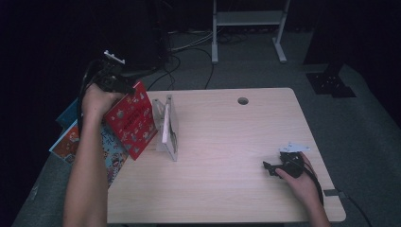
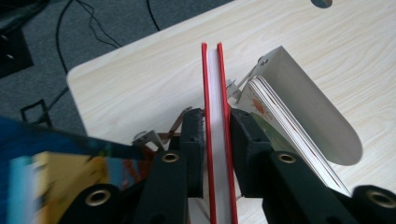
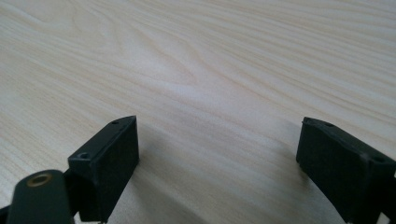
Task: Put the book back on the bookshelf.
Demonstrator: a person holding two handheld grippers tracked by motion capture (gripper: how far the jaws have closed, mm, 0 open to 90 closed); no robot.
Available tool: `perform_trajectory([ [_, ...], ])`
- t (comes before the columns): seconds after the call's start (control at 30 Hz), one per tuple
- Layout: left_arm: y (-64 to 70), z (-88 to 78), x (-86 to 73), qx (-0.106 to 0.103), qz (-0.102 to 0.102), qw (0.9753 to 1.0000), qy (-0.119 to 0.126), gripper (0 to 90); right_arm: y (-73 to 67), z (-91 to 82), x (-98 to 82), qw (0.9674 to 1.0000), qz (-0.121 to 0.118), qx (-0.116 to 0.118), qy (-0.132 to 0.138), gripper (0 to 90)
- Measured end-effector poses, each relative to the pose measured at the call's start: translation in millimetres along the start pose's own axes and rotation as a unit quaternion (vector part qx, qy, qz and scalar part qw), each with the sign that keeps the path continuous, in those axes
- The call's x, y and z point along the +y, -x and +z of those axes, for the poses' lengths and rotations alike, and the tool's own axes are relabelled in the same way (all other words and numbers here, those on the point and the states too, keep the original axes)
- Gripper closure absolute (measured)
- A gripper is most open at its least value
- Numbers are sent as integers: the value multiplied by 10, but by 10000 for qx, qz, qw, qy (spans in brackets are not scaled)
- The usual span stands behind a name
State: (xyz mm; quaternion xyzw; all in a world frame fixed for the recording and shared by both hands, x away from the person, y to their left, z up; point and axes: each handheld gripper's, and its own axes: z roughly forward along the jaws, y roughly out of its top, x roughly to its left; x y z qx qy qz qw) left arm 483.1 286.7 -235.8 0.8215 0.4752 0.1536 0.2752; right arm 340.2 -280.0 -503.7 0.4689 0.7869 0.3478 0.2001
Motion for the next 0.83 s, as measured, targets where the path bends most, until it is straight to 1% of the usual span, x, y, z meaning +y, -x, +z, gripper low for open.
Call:
perform_trajectory([
  [0.1,-13,-172,39,120,31,9999,75,737,0,-1,1,10000,-1,0,-8,122],
  [0.13,-13,-172,39,120,31,9999,75,738,0,-1,0,10000,-1,-1,-8,122],
  [0.17,-20,-291,63,157,21,9998,147,737,0,-1,1,10000,-1,0,-8,122],
  [0.23,-19,-399,83,208,44,9995,213,737,0,-1,1,10000,-1,-1,-8,122],
  [0.43,10,-641,138,296,133,9990,317,731,-1,-1,0,10000,2,1,-12,122],
  [0.5,25,-673,152,332,141,9988,317,731,-1,-2,0,10000,-1,-1,-12,122],
  [0.57,35,-693,164,325,153,9989,308,731,1,-2,0,10000,-11,1,-16,122],
  [0.83,44,-702,163,318,142,9989,319,720,0,-2,0,10000,-2,1,-12,122],
])
